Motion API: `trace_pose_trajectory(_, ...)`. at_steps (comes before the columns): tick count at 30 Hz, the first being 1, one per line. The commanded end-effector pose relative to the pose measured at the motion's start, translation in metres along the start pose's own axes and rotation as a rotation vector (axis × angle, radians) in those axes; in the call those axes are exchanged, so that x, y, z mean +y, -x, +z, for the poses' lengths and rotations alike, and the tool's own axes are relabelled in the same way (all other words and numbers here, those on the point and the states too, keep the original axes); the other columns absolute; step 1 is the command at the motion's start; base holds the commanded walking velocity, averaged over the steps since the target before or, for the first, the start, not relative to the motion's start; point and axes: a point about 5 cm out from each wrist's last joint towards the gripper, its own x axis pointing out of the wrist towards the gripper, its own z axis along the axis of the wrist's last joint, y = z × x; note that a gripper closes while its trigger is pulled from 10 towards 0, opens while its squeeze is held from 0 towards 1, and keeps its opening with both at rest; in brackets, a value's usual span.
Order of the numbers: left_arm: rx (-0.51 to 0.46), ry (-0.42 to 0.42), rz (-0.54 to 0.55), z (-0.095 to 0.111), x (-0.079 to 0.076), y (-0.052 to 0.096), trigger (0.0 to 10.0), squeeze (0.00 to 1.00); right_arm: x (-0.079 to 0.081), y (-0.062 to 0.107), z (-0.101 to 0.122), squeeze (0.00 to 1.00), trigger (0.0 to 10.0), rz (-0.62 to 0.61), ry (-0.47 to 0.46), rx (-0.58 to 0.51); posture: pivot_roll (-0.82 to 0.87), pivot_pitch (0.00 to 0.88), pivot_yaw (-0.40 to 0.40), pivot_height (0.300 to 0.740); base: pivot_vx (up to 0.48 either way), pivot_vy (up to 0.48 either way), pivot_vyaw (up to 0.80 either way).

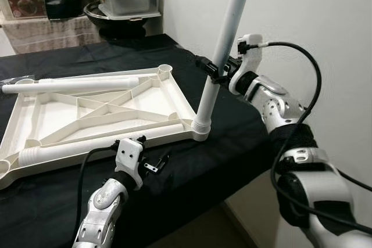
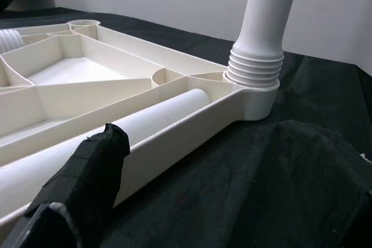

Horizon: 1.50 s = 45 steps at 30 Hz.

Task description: Building children table

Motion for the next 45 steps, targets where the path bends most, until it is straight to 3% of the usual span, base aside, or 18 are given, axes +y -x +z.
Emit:
trace_pose_trajectory(1,0.002,0.001,-0.016,-0.001,-0.002,-0.002,10.0,0.00,0.000,0.001,0.003,0.00,10.0,0.066,-0.017,-0.024,-0.02,0.000,-0.090,0.740,0.000,0.000,0.00)
trace_pose_trajectory(10,-0.001,-0.008,-0.011,0.000,0.001,-0.002,10.0,0.00,-0.001,0.002,-0.011,0.00,10.0,0.156,0.093,0.058,0.00,0.000,-0.107,0.740,0.000,0.000,0.00)
trace_pose_trajectory(11,-0.002,-0.009,-0.010,0.000,0.002,-0.002,10.0,0.00,-0.003,0.001,-0.014,0.00,7.4,0.143,0.116,0.081,0.01,0.000,-0.108,0.740,0.000,0.000,0.00)
trace_pose_trajectory(14,-0.003,-0.012,-0.011,0.000,0.002,-0.002,10.0,0.00,-0.005,0.002,-0.017,0.00,7.4,0.134,0.139,0.107,0.01,0.000,-0.111,0.740,0.000,0.000,0.00)
trace_pose_trajectory(15,-0.003,-0.014,-0.011,0.001,0.002,-0.002,10.0,0.00,-0.007,0.002,-0.016,0.00,4.4,0.125,0.144,0.110,0.01,0.000,-0.111,0.740,0.000,0.000,0.00)
trace_pose_trajectory(16,-0.003,-0.014,-0.011,0.001,0.002,-0.002,10.0,0.00,-0.007,0.002,-0.016,0.00,4.4,0.125,0.144,0.110,0.01,0.000,-0.111,0.740,0.000,0.000,0.00)
trace_pose_trajectory(17,-0.004,-0.014,-0.011,0.001,0.002,-0.002,10.0,0.00,-0.008,0.002,-0.016,0.00,2.1,0.119,0.147,0.112,0.02,0.000,-0.113,0.740,0.000,0.000,0.00)
trace_pose_trajectory(18,-0.004,-0.014,-0.011,0.001,0.002,-0.002,10.0,0.00,-0.008,0.002,-0.016,0.00,2.1,0.119,0.147,0.112,0.02,0.000,-0.113,0.740,0.000,0.000,0.00)
trace_pose_trajectory(19,-0.003,-0.016,-0.012,0.001,0.003,-0.002,10.0,0.00,-0.010,0.002,-0.015,0.00,1.4,0.096,0.148,0.113,0.01,0.000,-0.113,0.740,0.000,0.000,0.00)
trace_pose_trajectory(20,-0.003,-0.017,-0.012,0.001,0.003,-0.002,10.0,0.00,-0.013,0.003,-0.015,0.00,0.0,0.074,0.147,0.115,0.01,0.000,-0.113,0.740,0.000,0.000,0.00)
trace_pose_trajectory(31,-0.003,-0.019,-0.017,0.001,0.002,-0.002,10.0,0.00,-0.019,0.008,-0.017,0.00,0.0,0.046,0.156,0.121,0.02,0.000,-0.114,0.740,0.000,0.000,0.00)
trace_pose_trajectory(33,-0.006,-0.017,-0.008,0.002,0.003,0.001,10.0,0.00,-0.032,0.007,-0.028,0.00,0.0,-0.279,0.108,0.165,0.02,0.000,-0.119,0.740,0.000,0.000,0.00)
trace_pose_trajectory(34,-0.006,-0.017,-0.008,0.002,0.003,0.001,10.0,0.00,-0.032,0.007,-0.028,0.00,0.0,-0.279,0.108,0.165,0.02,0.000,-0.119,0.740,0.000,0.000,0.00)
trace_pose_trajectory(36,-0.005,-0.016,-0.005,0.001,0.003,0.002,10.0,0.00,-0.034,0.007,-0.034,0.00,0.0,-0.400,0.082,0.171,0.02,0.000,-0.119,0.740,0.000,0.000,0.00)
trace_pose_trajectory(38,0.000,-0.012,-0.006,0.000,0.001,0.004,10.0,0.00,-0.023,0.000,-0.062,0.00,0.0,-0.591,-0.001,0.153,0.03,0.000,-0.111,0.740,0.000,0.000,0.00)
trace_pose_trajectory(39,0.000,-0.012,-0.006,0.000,0.001,0.004,10.0,0.00,-0.023,0.000,-0.062,0.00,0.0,-0.591,-0.001,0.153,0.03,0.000,-0.111,0.740,0.000,0.000,0.00)
trace_pose_trajectory(42,0.003,-0.013,-0.009,0.001,0.001,0.005,10.0,0.00,0.005,-0.016,-0.082,0.00,0.0,-0.623,-0.016,0.155,0.03,0.000,-0.105,0.740,0.000,0.000,0.00)
trace_pose_trajectory(45,0.003,-0.014,-0.011,0.001,0.002,0.004,10.0,0.00,0.014,-0.023,-0.083,0.00,0.0,-0.617,-0.015,0.147,0.03,0.000,-0.105,0.740,0.000,0.000,0.00)
